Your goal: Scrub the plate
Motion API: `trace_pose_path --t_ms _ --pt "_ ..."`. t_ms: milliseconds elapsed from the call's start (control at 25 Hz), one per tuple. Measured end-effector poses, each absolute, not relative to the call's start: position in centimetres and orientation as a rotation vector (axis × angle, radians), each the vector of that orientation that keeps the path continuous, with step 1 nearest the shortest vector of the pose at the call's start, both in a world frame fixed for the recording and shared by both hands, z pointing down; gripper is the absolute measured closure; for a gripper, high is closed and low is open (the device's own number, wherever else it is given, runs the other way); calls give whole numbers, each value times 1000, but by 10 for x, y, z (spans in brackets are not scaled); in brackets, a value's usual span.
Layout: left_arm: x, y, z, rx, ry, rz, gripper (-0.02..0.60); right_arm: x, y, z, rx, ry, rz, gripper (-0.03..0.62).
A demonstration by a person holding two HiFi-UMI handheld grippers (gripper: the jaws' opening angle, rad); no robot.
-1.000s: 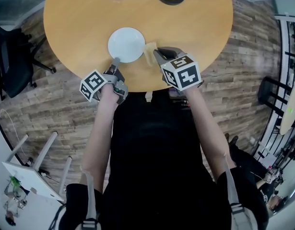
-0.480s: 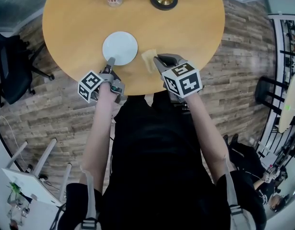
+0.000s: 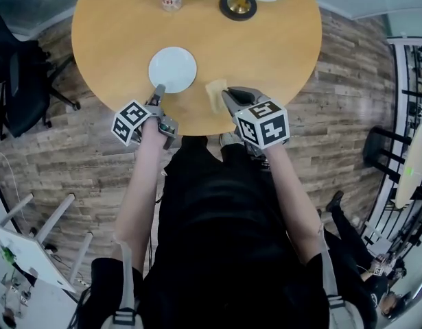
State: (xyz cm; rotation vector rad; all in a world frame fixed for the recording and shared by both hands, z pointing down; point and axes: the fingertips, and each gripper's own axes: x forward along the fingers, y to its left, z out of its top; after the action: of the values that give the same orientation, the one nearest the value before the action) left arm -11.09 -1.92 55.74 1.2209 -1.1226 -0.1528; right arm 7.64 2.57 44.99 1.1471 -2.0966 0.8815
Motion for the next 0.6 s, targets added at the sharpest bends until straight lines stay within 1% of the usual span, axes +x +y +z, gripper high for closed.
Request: trace_pose_path --t_ms 280,320,360,440,520,600 --pt "-93 23 517 1289 -1146 -233 353 92 63 430 1067 -2205 861 566" --pt "-89 32 509 1317 -1155 -234 362 95 71 429 1046 -2216 864 566" --pt "-85 42 501 1346 -1165 -233 394 99 79 430 1023 -2226 867 566" --pt "-76 64 489 1397 -1179 -240 496 106 96 433 979 -2244 867 566" --pt "-65 89 476 1424 -1180 -274 547 115 113 433 940 -2264 865 566" --pt "-47 120 461 1466 -1161 -304 566 122 134 431 896 -2299 857 566"
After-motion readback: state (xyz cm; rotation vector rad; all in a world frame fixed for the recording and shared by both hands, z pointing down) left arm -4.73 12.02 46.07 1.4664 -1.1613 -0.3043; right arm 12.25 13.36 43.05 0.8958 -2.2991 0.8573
